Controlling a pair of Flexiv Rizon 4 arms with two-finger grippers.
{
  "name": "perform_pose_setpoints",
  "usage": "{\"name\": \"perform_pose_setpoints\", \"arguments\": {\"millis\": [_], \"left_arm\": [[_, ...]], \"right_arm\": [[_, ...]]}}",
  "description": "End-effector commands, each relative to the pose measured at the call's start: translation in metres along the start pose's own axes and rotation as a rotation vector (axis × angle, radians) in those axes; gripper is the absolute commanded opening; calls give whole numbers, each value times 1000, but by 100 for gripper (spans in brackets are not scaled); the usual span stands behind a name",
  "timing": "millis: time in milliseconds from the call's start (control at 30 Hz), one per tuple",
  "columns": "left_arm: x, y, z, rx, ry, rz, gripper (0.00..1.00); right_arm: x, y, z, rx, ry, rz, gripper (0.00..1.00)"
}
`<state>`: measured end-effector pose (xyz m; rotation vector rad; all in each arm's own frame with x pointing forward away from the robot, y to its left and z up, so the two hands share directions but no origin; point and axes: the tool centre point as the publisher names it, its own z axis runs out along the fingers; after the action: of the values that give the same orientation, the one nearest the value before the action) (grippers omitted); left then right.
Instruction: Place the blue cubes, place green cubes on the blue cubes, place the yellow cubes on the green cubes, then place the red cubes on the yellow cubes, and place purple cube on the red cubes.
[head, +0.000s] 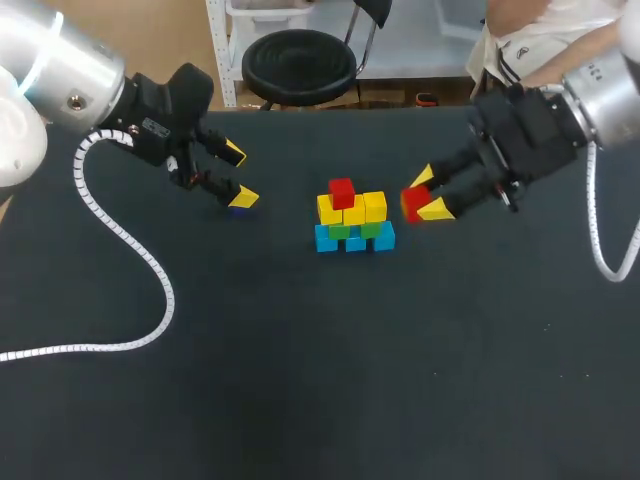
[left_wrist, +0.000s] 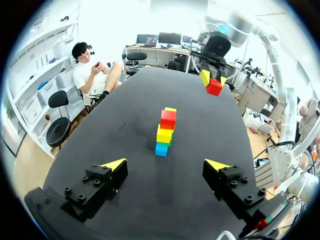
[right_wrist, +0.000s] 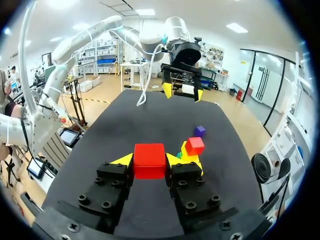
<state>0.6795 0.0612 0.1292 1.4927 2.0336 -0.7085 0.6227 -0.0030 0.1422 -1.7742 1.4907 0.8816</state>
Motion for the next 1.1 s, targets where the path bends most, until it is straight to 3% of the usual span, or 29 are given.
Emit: {"name": "perform_pose_setpoints", "arguments": {"millis": [33, 433, 1100], "left_arm": [[1, 0, 0, 1, -3, 3, 100], [1, 0, 0, 1, -3, 3, 100], [1, 0, 0, 1, -3, 3, 100]], "right_arm": [[0, -14, 9, -27, -7, 10, 0], [9, -28, 28, -43, -7, 34, 0], [7, -27, 28, -40, 7, 34, 0]]}}
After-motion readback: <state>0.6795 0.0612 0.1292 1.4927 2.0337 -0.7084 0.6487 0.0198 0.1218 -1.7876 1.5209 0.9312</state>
